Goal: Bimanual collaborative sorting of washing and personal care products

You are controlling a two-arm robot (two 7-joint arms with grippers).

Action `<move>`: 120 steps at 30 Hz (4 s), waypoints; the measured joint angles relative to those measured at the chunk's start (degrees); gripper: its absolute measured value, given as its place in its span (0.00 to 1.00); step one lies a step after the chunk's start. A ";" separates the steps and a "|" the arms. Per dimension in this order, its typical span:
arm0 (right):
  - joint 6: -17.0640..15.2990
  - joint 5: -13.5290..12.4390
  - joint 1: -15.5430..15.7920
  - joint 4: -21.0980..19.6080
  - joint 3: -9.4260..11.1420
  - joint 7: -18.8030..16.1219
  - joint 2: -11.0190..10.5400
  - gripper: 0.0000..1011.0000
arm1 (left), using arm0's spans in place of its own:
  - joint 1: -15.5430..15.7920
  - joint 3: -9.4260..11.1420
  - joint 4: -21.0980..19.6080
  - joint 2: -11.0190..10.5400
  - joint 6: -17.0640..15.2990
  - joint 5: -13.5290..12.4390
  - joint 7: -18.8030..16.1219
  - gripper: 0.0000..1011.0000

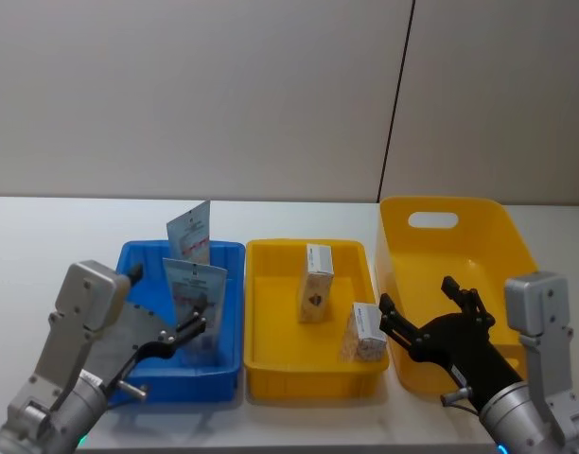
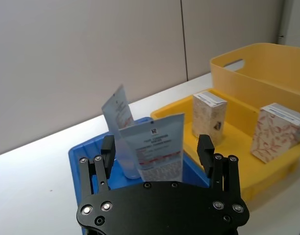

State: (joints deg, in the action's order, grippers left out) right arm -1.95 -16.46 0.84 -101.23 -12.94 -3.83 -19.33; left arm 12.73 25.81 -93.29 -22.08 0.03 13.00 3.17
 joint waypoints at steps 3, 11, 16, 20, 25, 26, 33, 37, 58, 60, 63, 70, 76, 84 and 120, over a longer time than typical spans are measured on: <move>0.00 0.00 0.00 0.00 0.00 0.00 0.00 0.99 | -0.93 -0.32 -0.18 -0.53 0.64 1.08 1.45 0.99; 0.00 0.00 0.00 0.00 0.00 0.00 0.00 0.99 | -2.59 -1.49 -0.13 -1.65 1.72 3.19 4.01 0.99; 0.00 0.00 0.00 0.00 0.00 0.00 0.00 0.99 | -2.86 -2.12 0.87 -2.08 2.23 4.22 5.39 0.99; 0.00 0.00 0.00 0.00 0.00 0.00 0.00 0.99 | -2.53 -2.60 2.69 -2.26 2.77 5.21 7.14 0.99; 0.00 0.00 0.00 0.00 0.00 0.00 0.00 0.99 | -1.70 -2.80 4.74 -2.26 3.25 6.28 9.43 0.99; 0.00 0.00 0.00 0.00 0.00 0.00 0.00 0.99 | -1.28 -2.82 5.58 -2.22 3.36 6.70 10.37 0.99; 0.00 0.00 0.00 0.00 0.00 0.00 0.00 0.99 | 0.56 -2.76 9.16 -1.66 3.51 8.34 13.99 0.99; 0.00 0.00 0.00 0.00 0.00 0.00 0.00 0.99 | 1.60 -2.70 10.99 -1.22 3.30 9.04 15.45 0.99; 0.00 0.00 0.00 0.00 0.00 0.00 0.00 0.99 | 8.14 -2.45 20.03 3.41 0.34 10.04 17.85 0.99; 0.00 0.00 0.00 0.00 0.00 0.00 0.00 0.99 | 8.75 -2.36 20.82 3.85 0.30 10.05 18.15 0.99; 0.00 0.00 0.00 0.00 0.00 0.00 0.00 0.99 | 9.90 -2.15 22.31 4.59 0.29 10.07 18.83 0.99; 0.00 0.00 0.00 0.00 0.00 0.00 0.00 0.99 | 12.24 -1.59 25.43 6.01 0.29 10.37 21.34 0.99; 0.00 0.00 0.00 0.00 0.00 0.00 0.00 0.99 | 13.14 -1.14 26.72 6.55 -0.36 10.99 23.35 0.99; 0.00 0.00 0.00 0.00 0.00 0.00 0.00 0.99 | 12.53 -0.78 26.19 6.18 -2.42 11.79 24.18 0.99; 0.00 0.00 0.00 0.00 0.00 0.00 0.00 0.99 | 16.89 0.15 34.62 7.81 -0.28 10.16 27.57 0.99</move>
State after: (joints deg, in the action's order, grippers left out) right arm -1.95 -16.46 0.84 -101.23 -12.94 -3.82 -19.33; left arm 29.62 25.96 -58.67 -14.28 -0.25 23.15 30.74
